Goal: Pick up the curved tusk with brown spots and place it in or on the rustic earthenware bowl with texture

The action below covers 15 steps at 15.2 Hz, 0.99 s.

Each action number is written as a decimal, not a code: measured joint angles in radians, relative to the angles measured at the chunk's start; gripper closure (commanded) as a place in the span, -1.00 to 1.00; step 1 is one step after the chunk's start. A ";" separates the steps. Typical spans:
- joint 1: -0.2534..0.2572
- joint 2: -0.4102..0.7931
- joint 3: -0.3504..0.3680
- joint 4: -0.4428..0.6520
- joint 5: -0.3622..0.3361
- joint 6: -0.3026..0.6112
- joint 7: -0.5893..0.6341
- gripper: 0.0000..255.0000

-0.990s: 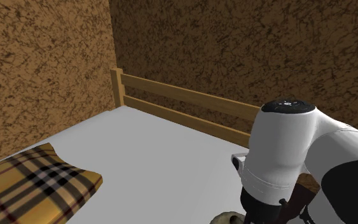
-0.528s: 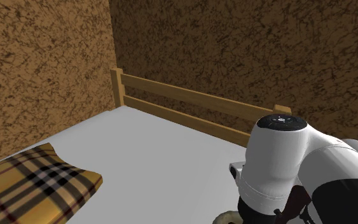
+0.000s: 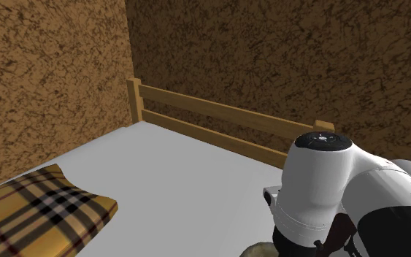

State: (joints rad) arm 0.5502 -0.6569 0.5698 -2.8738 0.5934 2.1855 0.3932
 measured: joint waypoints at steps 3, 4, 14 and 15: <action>0.000 0.000 0.000 0.000 0.000 0.000 0.000 -1.00; 0.000 0.000 0.000 0.000 0.000 0.000 0.000 -1.00; -0.018 -0.094 -0.067 0.072 -0.066 -0.167 0.013 -1.00; -0.018 -0.095 -0.067 0.073 -0.066 -0.168 0.013 -1.00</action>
